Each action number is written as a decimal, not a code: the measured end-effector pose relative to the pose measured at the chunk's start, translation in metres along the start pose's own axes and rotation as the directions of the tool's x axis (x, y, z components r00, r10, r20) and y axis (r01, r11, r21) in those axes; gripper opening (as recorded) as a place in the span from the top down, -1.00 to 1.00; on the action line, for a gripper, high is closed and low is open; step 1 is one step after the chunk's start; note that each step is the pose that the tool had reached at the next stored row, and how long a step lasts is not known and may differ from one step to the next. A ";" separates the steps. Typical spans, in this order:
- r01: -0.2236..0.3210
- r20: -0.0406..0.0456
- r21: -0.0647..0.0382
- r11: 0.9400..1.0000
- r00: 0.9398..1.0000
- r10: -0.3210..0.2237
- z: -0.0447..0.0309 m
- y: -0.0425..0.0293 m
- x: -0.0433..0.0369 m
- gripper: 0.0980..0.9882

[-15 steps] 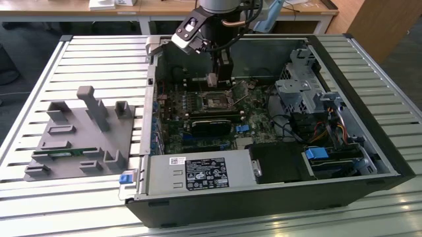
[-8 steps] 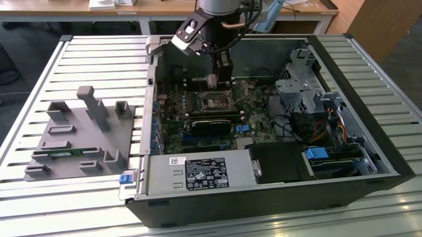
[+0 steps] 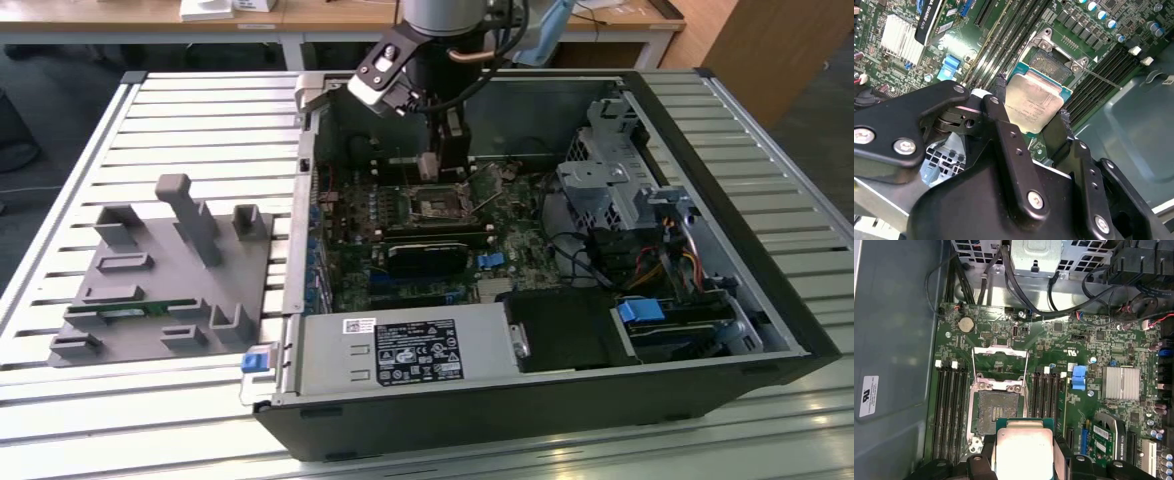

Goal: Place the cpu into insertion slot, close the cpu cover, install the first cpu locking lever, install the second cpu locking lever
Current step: 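Place the cpu into insertion slot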

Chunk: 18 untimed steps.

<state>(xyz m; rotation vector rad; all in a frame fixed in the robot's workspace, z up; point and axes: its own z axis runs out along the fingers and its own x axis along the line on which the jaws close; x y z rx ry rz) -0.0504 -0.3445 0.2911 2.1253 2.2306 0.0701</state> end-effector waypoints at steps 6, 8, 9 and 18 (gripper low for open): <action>0.000 0.000 0.000 1.000 1.000 0.000 0.0025 -0.0002 0.0001 0.00; 0.000 0.000 0.000 1.000 1.000 0.000 0.0030 -0.0002 0.0000 0.00; 0.000 0.000 0.000 1.000 1.000 0.000 0.0033 -0.0003 0.0000 0.00; 0.000 0.000 0.000 1.000 1.000 0.000 0.0063 -0.0005 0.0001 0.00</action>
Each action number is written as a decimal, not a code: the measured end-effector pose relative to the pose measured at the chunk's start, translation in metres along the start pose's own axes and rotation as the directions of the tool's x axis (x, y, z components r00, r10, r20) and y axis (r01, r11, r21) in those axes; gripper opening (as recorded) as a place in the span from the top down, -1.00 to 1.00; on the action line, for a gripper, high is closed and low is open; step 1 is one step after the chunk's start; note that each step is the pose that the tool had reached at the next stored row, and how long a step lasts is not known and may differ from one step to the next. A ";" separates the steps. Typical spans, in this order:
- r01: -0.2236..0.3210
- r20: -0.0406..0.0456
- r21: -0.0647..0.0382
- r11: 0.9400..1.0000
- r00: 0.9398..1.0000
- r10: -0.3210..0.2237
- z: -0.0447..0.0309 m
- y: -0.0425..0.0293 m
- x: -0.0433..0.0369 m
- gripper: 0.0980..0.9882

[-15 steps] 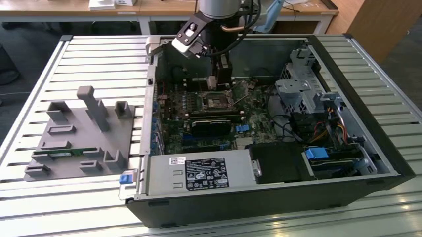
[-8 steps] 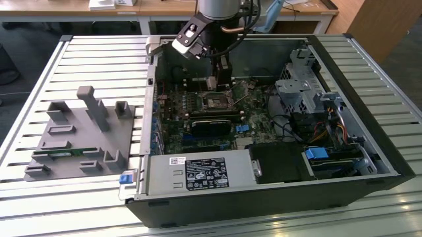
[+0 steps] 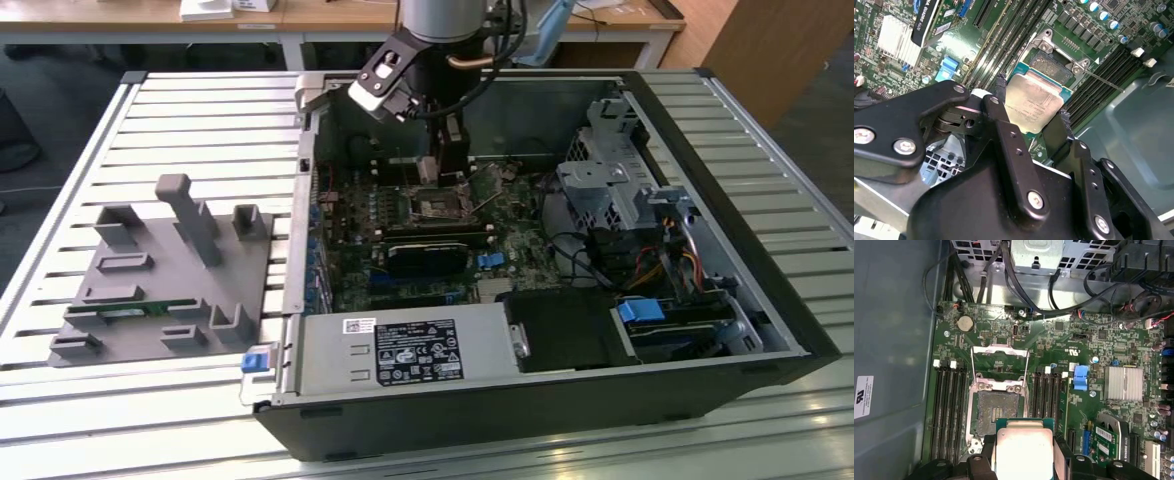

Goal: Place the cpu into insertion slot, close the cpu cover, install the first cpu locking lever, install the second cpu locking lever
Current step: 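Place the cpu into insertion slot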

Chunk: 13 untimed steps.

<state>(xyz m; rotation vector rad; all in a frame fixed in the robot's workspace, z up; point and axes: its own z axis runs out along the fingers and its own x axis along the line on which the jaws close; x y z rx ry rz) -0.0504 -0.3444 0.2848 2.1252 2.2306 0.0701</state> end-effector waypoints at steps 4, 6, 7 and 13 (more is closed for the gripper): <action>-0.001 0.000 0.001 1.000 1.000 0.001 0.0042 -0.0003 0.0010 0.00; -0.001 0.000 0.002 1.000 1.000 0.001 0.0067 -0.0001 0.0022 0.00; -0.001 0.000 0.002 1.000 1.000 0.001 0.0081 0.0000 0.0031 0.00; -0.001 0.000 0.007 1.000 1.000 0.001 0.0152 0.0016 0.0074 0.00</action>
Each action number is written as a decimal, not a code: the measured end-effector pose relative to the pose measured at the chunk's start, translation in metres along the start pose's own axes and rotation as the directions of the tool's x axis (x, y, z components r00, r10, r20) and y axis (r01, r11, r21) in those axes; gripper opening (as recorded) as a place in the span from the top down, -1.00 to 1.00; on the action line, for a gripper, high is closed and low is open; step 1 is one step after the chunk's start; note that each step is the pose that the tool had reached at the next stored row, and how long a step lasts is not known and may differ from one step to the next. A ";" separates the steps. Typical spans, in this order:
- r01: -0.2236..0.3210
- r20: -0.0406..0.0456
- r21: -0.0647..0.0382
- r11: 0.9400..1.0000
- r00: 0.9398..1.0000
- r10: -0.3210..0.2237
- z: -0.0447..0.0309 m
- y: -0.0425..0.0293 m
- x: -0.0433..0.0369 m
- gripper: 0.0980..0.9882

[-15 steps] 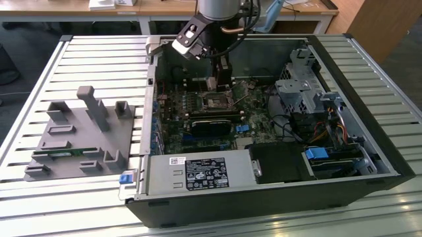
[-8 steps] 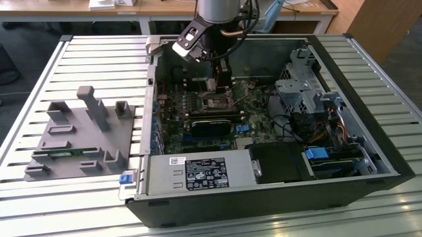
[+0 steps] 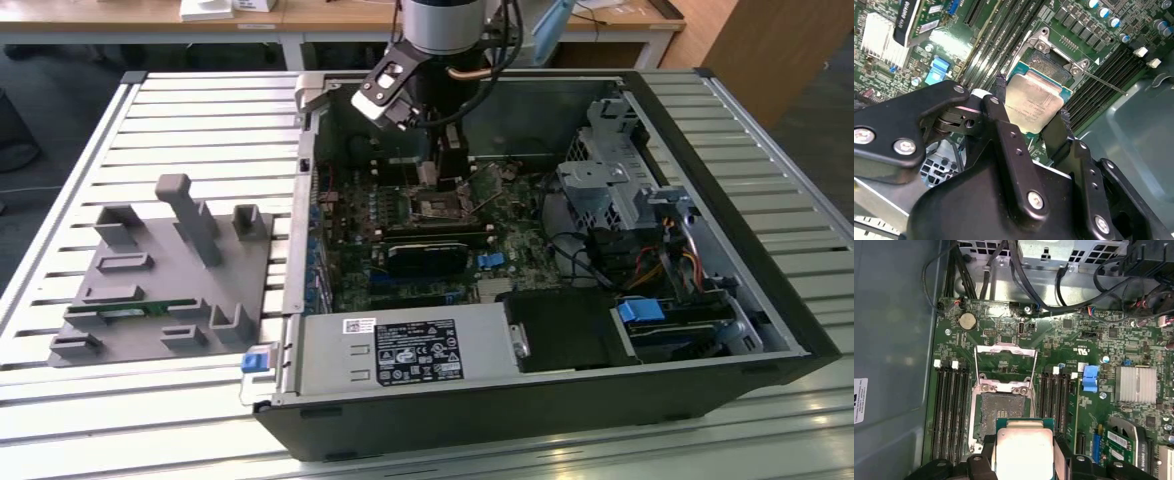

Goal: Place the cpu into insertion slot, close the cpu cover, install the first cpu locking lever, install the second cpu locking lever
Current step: 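Place the cpu into insertion slot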

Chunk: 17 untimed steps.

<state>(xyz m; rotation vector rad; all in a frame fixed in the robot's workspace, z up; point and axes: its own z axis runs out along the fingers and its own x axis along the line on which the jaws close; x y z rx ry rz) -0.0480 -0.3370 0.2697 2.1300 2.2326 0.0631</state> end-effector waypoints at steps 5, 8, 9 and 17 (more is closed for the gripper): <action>0.000 0.000 0.009 1.000 1.000 0.000 0.0059 0.0019 0.0027 0.00; 0.000 0.000 0.011 1.000 1.000 0.000 0.0088 0.0025 0.0041 0.00; 0.000 0.000 0.012 1.000 1.000 0.000 0.0098 0.0026 0.0047 0.00; 0.000 -0.001 0.013 1.000 1.000 0.000 0.0191 0.0035 0.0088 0.00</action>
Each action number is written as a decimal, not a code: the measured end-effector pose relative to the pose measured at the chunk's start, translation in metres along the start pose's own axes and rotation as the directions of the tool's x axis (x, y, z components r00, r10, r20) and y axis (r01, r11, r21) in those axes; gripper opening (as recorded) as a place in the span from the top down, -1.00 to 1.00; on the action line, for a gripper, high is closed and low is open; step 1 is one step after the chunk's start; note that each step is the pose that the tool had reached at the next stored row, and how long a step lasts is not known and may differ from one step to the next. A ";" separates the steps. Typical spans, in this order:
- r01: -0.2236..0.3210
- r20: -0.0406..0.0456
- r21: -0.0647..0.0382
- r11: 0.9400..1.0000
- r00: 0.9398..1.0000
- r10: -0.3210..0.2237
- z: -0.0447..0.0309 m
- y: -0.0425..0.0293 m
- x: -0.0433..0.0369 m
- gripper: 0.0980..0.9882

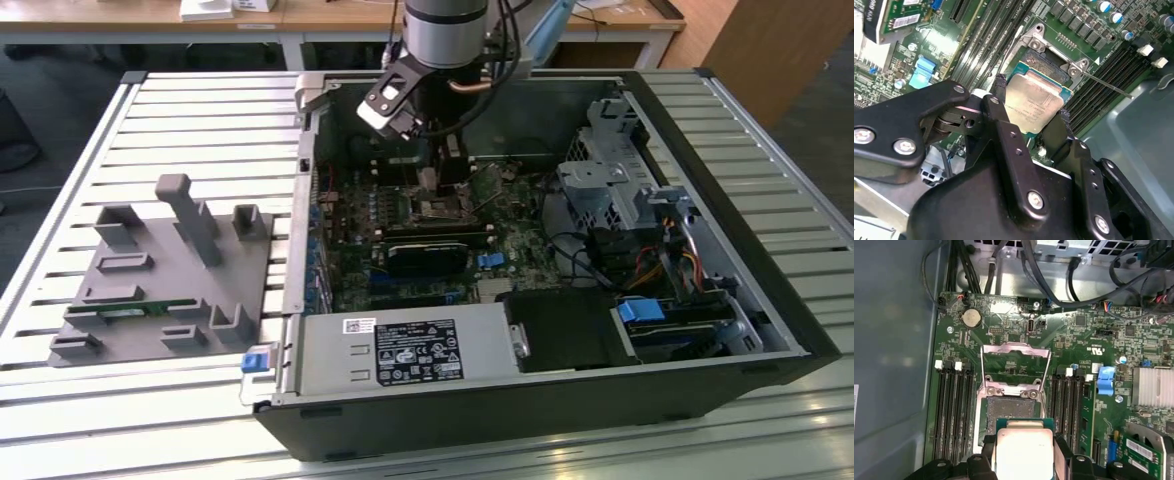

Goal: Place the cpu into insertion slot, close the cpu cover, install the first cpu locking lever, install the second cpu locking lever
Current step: 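Place the cpu into insertion slot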

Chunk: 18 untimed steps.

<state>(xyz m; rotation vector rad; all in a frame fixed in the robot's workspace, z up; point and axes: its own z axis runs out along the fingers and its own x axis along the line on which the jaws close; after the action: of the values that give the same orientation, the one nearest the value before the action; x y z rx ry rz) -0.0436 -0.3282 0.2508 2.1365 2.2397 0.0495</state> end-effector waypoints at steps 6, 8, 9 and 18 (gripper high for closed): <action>0.000 0.000 0.007 1.000 1.000 0.000 0.0082 0.0000 0.0009 0.00; 0.000 0.000 0.007 1.000 1.000 0.000 0.0104 0.0001 0.0010 0.00; 0.000 0.000 0.007 1.000 1.000 0.000 0.0112 0.0001 0.0010 0.00; 0.000 0.000 0.001 1.000 1.000 0.000 0.0168 -0.0002 0.0021 0.00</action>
<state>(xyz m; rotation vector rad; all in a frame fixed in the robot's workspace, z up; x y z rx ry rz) -0.0430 -0.3263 0.2340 2.1369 2.2402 0.0481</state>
